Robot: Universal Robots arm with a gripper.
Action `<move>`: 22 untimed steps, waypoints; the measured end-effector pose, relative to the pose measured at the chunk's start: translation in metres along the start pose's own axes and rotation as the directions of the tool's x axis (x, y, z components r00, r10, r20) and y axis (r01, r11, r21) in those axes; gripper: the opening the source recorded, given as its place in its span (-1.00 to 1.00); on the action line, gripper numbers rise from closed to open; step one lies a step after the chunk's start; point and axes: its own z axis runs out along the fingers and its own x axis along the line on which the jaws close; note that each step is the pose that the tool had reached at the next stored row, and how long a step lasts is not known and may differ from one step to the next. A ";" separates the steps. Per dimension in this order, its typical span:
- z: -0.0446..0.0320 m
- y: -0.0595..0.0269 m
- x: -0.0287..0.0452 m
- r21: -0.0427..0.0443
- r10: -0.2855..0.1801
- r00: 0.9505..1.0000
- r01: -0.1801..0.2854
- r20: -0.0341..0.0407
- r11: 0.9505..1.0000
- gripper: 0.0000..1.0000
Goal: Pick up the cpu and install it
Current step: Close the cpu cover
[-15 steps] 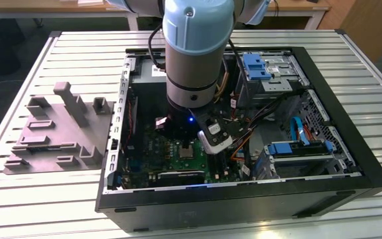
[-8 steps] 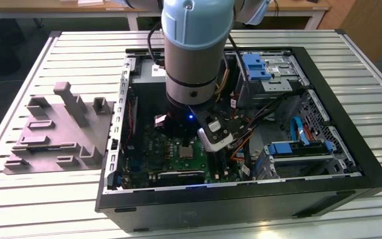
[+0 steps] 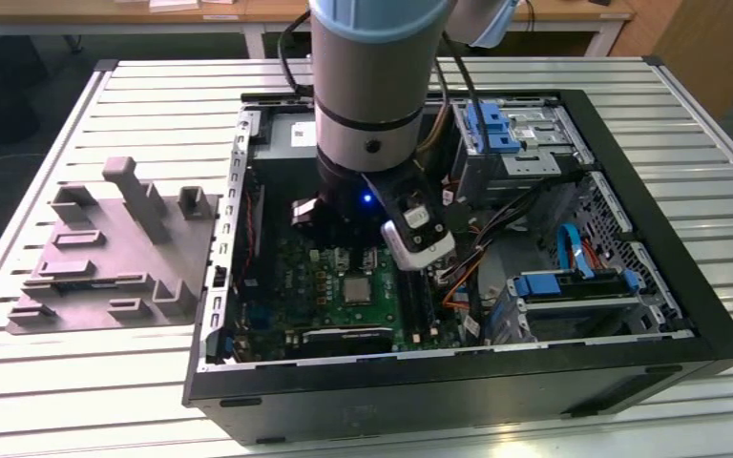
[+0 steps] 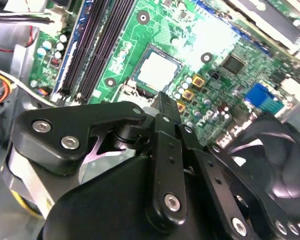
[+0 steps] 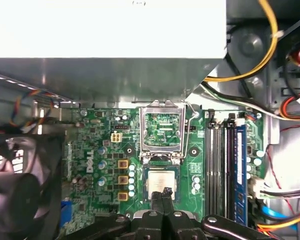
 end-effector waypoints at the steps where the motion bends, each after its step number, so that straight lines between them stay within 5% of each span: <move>1: -0.0023 0.0001 0.0001 0.000 0.000 1.000 0.000 0.000 1.000 -0.79; 16: -0.0025 0.0001 -0.0024 -0.004 0.000 1.000 0.000 -0.006 1.000 -0.79; 18: -0.0026 0.0002 -0.0071 -0.010 0.000 1.000 -0.001 -0.017 1.000 -0.79; 22: -0.0026 0.0002 -0.0073 -0.011 0.000 1.000 -0.001 -0.018 1.000 -0.79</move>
